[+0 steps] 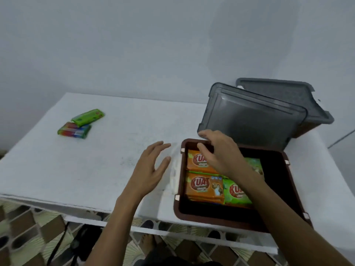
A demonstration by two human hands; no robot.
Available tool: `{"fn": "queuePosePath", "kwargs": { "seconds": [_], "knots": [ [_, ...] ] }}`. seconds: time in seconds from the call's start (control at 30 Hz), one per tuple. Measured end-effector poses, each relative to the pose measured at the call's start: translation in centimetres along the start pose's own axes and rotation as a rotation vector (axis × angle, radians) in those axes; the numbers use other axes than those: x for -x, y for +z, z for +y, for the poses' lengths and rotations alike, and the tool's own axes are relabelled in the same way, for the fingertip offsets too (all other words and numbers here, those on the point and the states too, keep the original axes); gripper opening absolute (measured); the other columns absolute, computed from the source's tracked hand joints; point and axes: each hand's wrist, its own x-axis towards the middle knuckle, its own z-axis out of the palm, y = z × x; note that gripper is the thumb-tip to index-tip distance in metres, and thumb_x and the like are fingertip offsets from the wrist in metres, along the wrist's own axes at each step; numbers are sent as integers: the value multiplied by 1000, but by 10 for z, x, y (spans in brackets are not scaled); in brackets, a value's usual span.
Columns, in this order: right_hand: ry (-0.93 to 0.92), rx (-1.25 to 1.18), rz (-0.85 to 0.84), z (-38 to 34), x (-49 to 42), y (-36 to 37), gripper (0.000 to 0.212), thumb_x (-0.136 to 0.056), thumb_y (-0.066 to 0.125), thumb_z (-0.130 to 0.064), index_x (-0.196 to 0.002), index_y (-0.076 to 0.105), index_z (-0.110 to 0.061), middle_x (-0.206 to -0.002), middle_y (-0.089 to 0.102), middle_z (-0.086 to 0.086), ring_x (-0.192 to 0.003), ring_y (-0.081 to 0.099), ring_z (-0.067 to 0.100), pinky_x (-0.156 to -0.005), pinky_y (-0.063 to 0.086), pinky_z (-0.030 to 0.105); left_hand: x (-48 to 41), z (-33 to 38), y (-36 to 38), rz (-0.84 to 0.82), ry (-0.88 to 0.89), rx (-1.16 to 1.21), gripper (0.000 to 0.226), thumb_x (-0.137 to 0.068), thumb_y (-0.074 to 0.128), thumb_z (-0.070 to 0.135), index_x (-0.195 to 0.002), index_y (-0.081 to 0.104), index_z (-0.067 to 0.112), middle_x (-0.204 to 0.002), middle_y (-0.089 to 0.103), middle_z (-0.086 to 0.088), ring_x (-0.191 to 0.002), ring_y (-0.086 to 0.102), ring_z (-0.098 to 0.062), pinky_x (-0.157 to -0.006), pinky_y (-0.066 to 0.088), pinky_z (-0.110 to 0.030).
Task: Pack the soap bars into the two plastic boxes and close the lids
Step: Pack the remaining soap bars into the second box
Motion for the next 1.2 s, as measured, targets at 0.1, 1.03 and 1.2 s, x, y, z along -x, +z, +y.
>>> {"fn": "queuePosePath", "kwargs": {
  "seconds": [0.1, 1.03, 1.2],
  "knots": [
    [-73, -61, -35, -35, -51, 31, 37, -96, 51, -34, -130, 52, -22, -118, 62, 6, -108, 57, 24, -94, 46, 36, -6, -42, -36, 51, -52, -56, 33, -98, 50, 40, -128, 58, 29, -140, 50, 6, -130, 44, -10, -106, 33, -26],
    [-396, 300, -616, -244, -351, 297, 70, -80, 70, -17, -135, 32, -37, -124, 35, 13, -77, 47, 25, -59, 46, 33, -97, -300, -202, 113, -689, -294, 128, -51, 79, 72, -152, 19, 21, -136, 37, -9, -125, 36, -27, -104, 38, -42],
    [-232, 88, -395, -224, -335, 259, 48, -87, 55, -7, -128, 35, -24, -106, 47, 14, -77, 55, 28, -53, 37, 29, -105, -289, -219, 150, -773, 72, 79, -68, 86, 34, -130, 39, 27, -125, 37, -3, -109, 52, -17, -78, 52, -23]
  ]
}}
